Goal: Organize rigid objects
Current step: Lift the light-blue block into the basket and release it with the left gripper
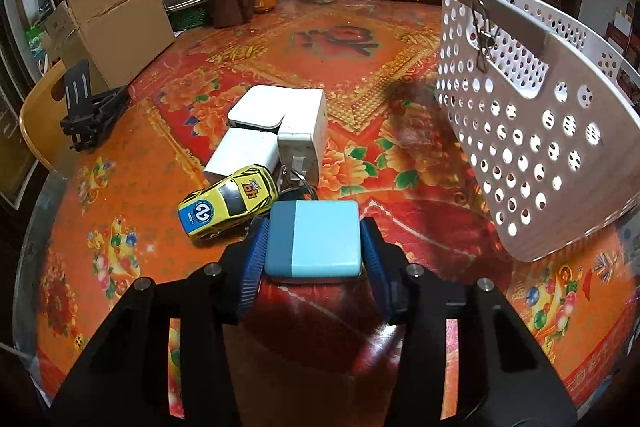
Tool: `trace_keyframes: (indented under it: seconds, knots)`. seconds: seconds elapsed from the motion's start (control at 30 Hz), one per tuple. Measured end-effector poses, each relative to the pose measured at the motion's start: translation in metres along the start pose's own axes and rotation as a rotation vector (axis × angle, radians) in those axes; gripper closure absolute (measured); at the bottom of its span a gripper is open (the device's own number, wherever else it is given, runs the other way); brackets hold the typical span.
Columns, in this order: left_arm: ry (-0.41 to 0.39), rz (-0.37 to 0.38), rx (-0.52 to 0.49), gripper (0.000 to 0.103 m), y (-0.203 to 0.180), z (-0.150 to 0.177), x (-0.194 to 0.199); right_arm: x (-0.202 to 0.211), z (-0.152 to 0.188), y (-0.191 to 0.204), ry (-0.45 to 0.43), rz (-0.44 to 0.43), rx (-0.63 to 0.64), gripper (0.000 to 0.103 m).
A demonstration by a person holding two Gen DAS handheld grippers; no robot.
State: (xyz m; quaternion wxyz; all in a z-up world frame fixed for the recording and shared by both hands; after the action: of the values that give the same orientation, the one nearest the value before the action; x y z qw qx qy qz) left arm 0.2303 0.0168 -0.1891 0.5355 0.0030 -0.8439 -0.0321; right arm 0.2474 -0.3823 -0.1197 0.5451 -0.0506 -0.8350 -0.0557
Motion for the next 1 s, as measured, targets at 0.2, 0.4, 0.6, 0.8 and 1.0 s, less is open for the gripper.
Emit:
trace_keyframes:
  seconds: [0.2,0.4,0.6,0.8,1.0]
  knots:
    - [-0.031,-0.043,0.011,0.059,0.005,0.003,0.008,0.001,0.0,0.0,-0.001,-0.002,-0.001,0.089]
    - [-0.09,-0.106,0.015,0.059,0.01,0.003,0.034,0.001,0.0,0.0,-0.002,-0.002,0.0,0.089]
    - [-0.147,-0.16,0.022,0.059,0.017,0.001,0.065,0.0,0.0,0.0,-0.002,-0.002,-0.001,0.089]
    - [-0.222,-0.219,0.003,0.059,0.016,-0.01,0.103,0.0,0.0,0.001,-0.002,-0.004,0.0,0.089]
    - [-0.329,-0.289,-0.061,0.059,0.002,-0.038,0.151,0.0,0.0,0.001,-0.002,-0.004,0.0,0.089]
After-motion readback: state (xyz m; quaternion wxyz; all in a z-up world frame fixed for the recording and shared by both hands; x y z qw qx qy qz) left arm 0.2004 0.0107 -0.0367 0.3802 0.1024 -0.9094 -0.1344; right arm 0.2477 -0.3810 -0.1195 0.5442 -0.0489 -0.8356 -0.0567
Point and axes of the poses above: each gripper's, at about its wrist camera, not at the fingertips, and x roughly against the way its jaws point, y to its left, z to its underside, the point moved 7 cm from there along -x, roughly the way its jaws point, and after that the axes turned 14 degrees about y, right-handed, at the moved point
